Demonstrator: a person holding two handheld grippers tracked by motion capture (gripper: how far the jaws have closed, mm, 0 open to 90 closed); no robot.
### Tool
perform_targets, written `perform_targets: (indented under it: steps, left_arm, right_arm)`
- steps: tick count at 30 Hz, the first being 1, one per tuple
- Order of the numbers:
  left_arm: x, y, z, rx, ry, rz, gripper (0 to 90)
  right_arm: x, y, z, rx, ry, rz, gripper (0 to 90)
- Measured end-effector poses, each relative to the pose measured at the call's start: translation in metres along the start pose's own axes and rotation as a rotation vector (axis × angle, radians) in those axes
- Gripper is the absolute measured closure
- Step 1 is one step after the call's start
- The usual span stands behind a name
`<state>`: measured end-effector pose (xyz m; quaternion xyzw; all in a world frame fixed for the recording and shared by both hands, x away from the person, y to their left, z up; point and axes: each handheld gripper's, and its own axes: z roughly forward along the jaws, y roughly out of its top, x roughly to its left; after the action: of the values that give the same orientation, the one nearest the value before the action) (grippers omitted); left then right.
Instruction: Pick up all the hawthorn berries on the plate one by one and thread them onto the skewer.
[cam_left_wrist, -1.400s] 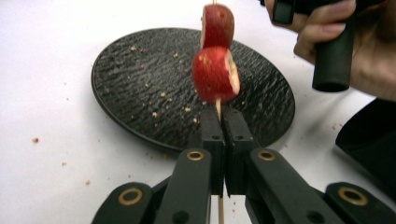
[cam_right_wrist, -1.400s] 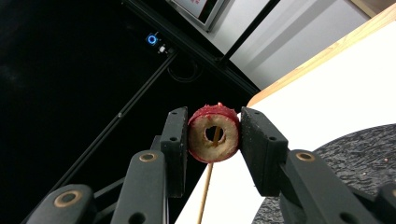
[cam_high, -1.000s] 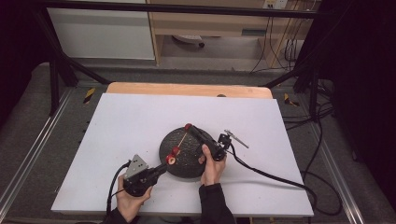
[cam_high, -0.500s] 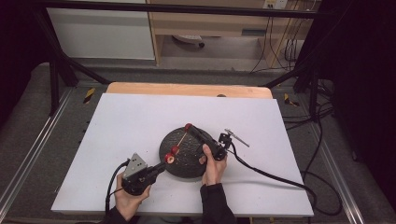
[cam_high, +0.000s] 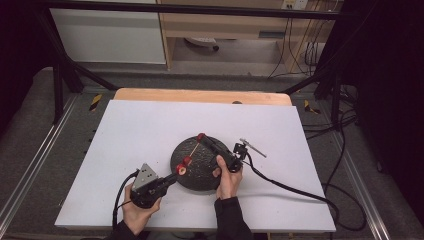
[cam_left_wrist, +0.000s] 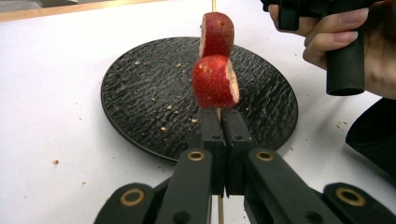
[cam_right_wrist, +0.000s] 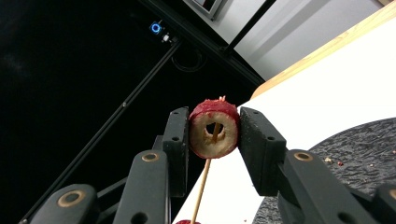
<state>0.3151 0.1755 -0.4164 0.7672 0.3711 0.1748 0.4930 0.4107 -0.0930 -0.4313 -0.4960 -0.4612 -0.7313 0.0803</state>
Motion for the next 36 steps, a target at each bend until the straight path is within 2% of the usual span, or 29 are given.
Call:
perform_targets:
  steps: [3, 5, 8, 12, 13, 15, 17, 21, 26, 31, 36]
  left_arm:
    - [-0.001, 0.002, 0.001, 0.003, 0.0, 0.007, 88.9]
    - [-0.001, 0.002, 0.003, 0.005, 0.004, 0.003, 88.9]
    - [0.001, 0.001, 0.004, 0.009, 0.006, 0.002, 88.8]
    - [-0.001, 0.002, 0.003, 0.001, 0.005, 0.022, 88.8]
    - [-0.002, 0.001, 0.003, 0.005, 0.004, 0.024, 88.9]
    - [-0.002, -0.002, 0.003, 0.01, -0.001, 0.026, 88.8]
    - [-0.003, -0.004, 0.003, 0.011, -0.005, 0.034, 88.9]
    - [-0.006, -0.004, 0.003, 0.014, -0.007, 0.046, 88.8]
    - [-0.004, -0.004, 0.002, 0.02, -0.006, 0.038, 88.8]
    - [-0.006, -0.003, 0.002, 0.008, -0.001, 0.039, 88.9]
    - [-0.004, -0.003, 0.002, 0.016, 0.003, 0.031, 88.9]
  right_arm:
    - [-0.001, -0.002, 0.001, 0.031, 0.005, 0.008, 65.0]
    - [-0.003, -0.004, 0.001, 0.023, -0.001, 0.011, 65.0]
    - [-0.001, -0.004, 0.001, 0.035, -0.005, -0.004, 65.0]
    - [0.001, 0.0, 0.001, 0.055, -0.012, -0.028, 64.0]
    - [0.002, 0.0, 0.0, 0.051, -0.021, -0.038, 62.8]
    - [0.001, 0.0, 0.001, 0.053, -0.046, -0.051, 53.4]
    - [0.0, 0.002, 0.001, 0.054, -0.051, -0.053, 52.2]
    - [-0.003, 0.004, 0.004, 0.058, -0.05, -0.05, 61.1]
    - [-0.003, 0.004, 0.003, 0.066, -0.035, -0.048, 62.5]
    - [-0.001, -0.002, 0.002, 0.066, -0.042, -0.063, 63.0]
    - [-0.002, -0.01, 0.001, 0.061, -0.052, -0.062, 63.0]
